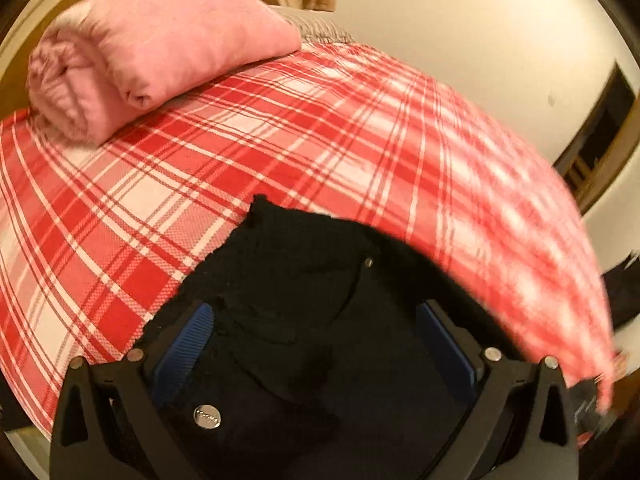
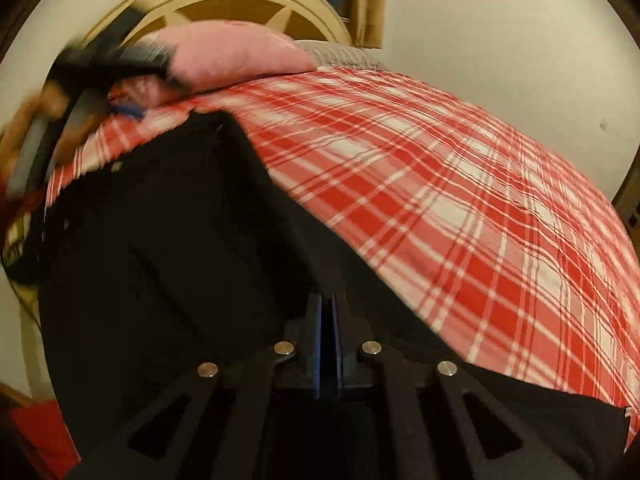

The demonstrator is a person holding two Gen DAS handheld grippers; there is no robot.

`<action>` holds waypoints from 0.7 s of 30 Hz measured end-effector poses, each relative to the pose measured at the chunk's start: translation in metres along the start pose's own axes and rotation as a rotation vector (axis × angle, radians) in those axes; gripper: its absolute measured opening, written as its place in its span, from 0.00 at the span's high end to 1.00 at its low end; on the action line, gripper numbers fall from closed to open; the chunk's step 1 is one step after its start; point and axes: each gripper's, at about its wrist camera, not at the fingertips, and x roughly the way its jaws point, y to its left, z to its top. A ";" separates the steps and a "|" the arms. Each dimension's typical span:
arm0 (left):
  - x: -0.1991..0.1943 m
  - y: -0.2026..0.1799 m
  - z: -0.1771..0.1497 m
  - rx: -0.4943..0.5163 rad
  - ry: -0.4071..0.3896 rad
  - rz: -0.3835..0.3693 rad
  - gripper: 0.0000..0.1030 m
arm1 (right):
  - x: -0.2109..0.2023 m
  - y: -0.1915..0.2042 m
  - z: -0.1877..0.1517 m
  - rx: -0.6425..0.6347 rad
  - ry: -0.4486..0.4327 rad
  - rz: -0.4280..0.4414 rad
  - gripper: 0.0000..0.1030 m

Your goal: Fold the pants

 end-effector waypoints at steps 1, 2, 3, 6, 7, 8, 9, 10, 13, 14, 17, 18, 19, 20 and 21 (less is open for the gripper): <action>-0.001 0.000 0.005 -0.026 0.003 -0.017 0.00 | 0.002 0.006 -0.005 -0.013 0.001 -0.010 0.96; -0.001 -0.002 0.006 -0.037 0.005 -0.028 0.00 | 0.004 0.012 -0.010 -0.018 0.006 -0.011 0.96; -0.001 -0.006 0.010 -0.049 0.009 -0.047 0.00 | 0.007 0.017 -0.014 -0.016 0.011 -0.002 0.96; 0.013 -0.024 0.017 -0.030 0.044 -0.049 0.00 | 0.010 0.026 -0.023 -0.039 -0.003 -0.021 0.96; 0.020 -0.028 0.020 -0.016 0.064 -0.037 0.00 | 0.008 0.028 -0.024 -0.048 -0.012 -0.030 0.96; 0.030 -0.034 0.021 -0.002 0.096 -0.020 0.00 | 0.006 0.027 -0.024 -0.047 -0.018 -0.029 0.96; 0.044 -0.041 0.023 0.011 0.135 -0.010 0.00 | 0.003 0.025 -0.025 -0.038 -0.026 -0.025 0.96; 0.053 -0.046 0.024 0.018 0.164 -0.004 0.00 | 0.001 0.023 -0.025 -0.025 -0.031 -0.019 0.96; 0.082 -0.054 0.023 0.017 0.234 0.049 0.10 | -0.002 0.019 -0.024 0.003 -0.033 -0.005 0.96; 0.085 -0.055 0.020 0.013 0.242 0.050 0.25 | -0.003 0.016 -0.023 0.020 -0.034 0.004 0.96; 0.090 -0.049 0.014 -0.032 0.275 0.012 0.52 | -0.011 0.007 -0.017 0.068 -0.051 0.022 0.97; 0.085 -0.045 0.014 -0.038 0.251 0.008 0.56 | -0.015 0.006 -0.014 0.079 -0.060 0.024 0.97; 0.079 -0.043 0.014 -0.040 0.235 -0.005 0.65 | -0.020 0.004 -0.012 0.088 -0.071 0.024 0.97; 0.072 -0.040 0.013 -0.044 0.221 -0.029 0.75 | -0.028 0.003 -0.009 0.095 -0.085 0.021 0.97; 0.066 -0.036 0.013 -0.052 0.209 -0.061 0.79 | -0.036 0.003 -0.006 0.096 -0.098 0.016 0.97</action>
